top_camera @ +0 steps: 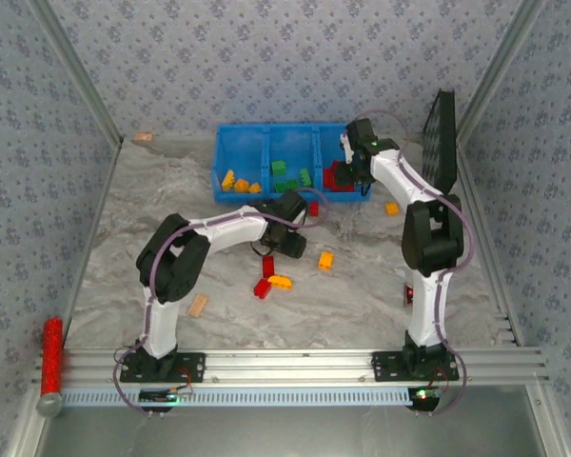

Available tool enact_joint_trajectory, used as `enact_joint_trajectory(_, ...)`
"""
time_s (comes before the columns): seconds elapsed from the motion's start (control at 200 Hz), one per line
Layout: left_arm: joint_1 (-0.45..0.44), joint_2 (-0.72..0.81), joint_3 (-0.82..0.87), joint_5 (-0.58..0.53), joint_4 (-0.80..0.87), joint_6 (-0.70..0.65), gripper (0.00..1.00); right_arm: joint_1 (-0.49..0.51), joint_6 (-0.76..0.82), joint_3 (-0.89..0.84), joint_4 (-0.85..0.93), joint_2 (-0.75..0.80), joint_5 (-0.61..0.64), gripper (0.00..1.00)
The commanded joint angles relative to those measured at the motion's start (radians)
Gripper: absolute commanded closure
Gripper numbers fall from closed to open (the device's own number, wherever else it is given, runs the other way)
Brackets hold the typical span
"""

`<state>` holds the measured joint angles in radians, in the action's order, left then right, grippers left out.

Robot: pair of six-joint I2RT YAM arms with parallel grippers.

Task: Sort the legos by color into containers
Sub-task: Pick up the lego from the center of the table, then place the lego in the container.

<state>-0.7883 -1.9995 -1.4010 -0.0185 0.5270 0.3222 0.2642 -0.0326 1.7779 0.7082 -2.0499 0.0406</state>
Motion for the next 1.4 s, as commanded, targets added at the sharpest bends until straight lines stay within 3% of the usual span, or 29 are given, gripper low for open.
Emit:
enact_joint_trajectory(0.0,-0.006,-0.032,-0.043,0.002,-0.013,-0.013,0.35,0.001,-0.007,-0.048,0.001,0.108,-0.015,0.43)
enact_joint_trajectory(0.175,-0.007,-0.073,-0.077,0.001,-0.011,-0.025,0.36,0.007,-0.027,-0.149,-0.013,0.197,-0.018,0.43)
enact_joint_trajectory(0.275,-0.007,-0.093,-0.094,-0.004,0.0,-0.032,0.41,0.012,-0.035,-0.193,-0.013,0.235,-0.015,0.43)
enact_joint_trajectory(0.435,-0.007,-0.096,-0.099,-0.014,0.007,-0.032,0.6,0.019,-0.053,-0.241,-0.009,0.273,-0.021,0.43)
enact_joint_trajectory(0.62,-0.006,-0.047,-0.074,0.002,0.029,-0.034,0.75,0.033,-0.053,-0.259,0.008,0.295,-0.049,0.38)
enact_joint_trajectory(0.894,0.015,0.157,-0.058,0.041,0.121,-0.035,0.79,0.038,-0.094,-0.279,0.013,0.35,-0.137,0.32)
enact_joint_trajectory(1.069,0.104,0.298,-0.075,0.047,0.146,-0.014,0.79,0.093,-0.168,-0.393,-0.018,0.484,-0.147,0.31)
enact_joint_trajectory(1.189,0.173,0.343,-0.13,0.029,0.146,-0.012,0.78,0.178,-0.286,-0.462,-0.009,0.552,-0.118,0.3)
enact_joint_trajectory(1.269,0.215,0.336,-0.179,0.002,0.172,-0.016,0.78,0.245,-0.459,-0.487,0.046,0.565,-0.044,0.33)
enact_joint_trajectory(1.394,0.281,0.267,-0.271,-0.032,0.189,-0.018,0.77,0.365,-0.73,-0.572,0.006,0.599,-0.038,0.33)
